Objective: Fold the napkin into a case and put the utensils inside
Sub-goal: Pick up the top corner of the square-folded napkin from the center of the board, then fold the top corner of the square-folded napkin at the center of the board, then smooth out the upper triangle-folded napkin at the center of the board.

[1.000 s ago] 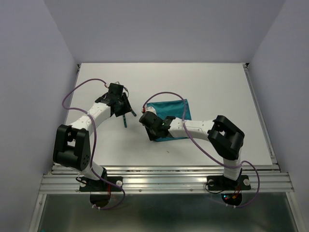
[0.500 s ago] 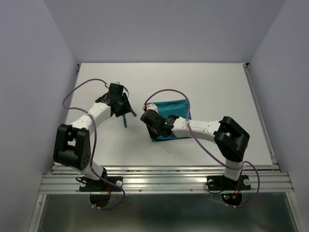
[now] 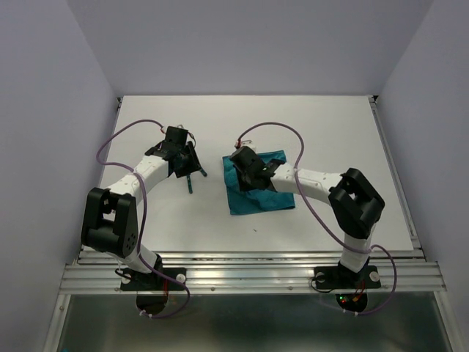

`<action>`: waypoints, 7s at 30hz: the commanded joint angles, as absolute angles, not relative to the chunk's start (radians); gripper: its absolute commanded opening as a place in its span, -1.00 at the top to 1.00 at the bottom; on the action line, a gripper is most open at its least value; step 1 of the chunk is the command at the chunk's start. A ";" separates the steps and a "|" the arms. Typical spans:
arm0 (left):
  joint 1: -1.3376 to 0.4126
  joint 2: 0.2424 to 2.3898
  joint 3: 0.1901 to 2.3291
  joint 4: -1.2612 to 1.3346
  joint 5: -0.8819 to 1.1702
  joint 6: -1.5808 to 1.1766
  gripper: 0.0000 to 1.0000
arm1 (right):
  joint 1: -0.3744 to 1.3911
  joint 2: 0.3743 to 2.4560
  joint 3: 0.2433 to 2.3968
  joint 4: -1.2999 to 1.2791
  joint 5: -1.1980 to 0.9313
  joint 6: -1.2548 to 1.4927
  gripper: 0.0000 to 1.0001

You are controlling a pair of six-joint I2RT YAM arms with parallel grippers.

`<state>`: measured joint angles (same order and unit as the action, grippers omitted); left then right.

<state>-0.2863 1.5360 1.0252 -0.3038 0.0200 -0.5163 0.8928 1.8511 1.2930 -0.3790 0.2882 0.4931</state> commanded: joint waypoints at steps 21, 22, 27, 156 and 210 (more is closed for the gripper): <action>-0.287 1.529 1.058 -0.308 0.044 -0.483 -0.05 | 0.562 1.904 1.330 -0.225 0.216 0.497 0.99; -0.288 1.531 1.058 -0.308 0.048 -0.483 -0.05 | 0.549 1.908 1.338 -0.225 0.218 0.497 0.99; -0.288 1.537 1.062 -0.308 0.051 -0.483 -0.05 | 0.528 1.930 1.358 -0.227 0.233 0.492 0.99; -0.480 2.037 1.628 -0.370 0.141 -0.437 0.13 | 0.359 2.013 1.471 -0.199 0.178 0.400 0.99; -0.480 1.970 1.620 -0.345 0.011 -0.426 0.14 | 0.373 1.519 0.984 -0.276 0.080 0.529 0.31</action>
<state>-0.4824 2.0899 1.6348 -0.3786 0.0502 -0.4358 0.3565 1.6192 1.0950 -0.2508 0.1440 0.4686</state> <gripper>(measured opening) 0.429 0.380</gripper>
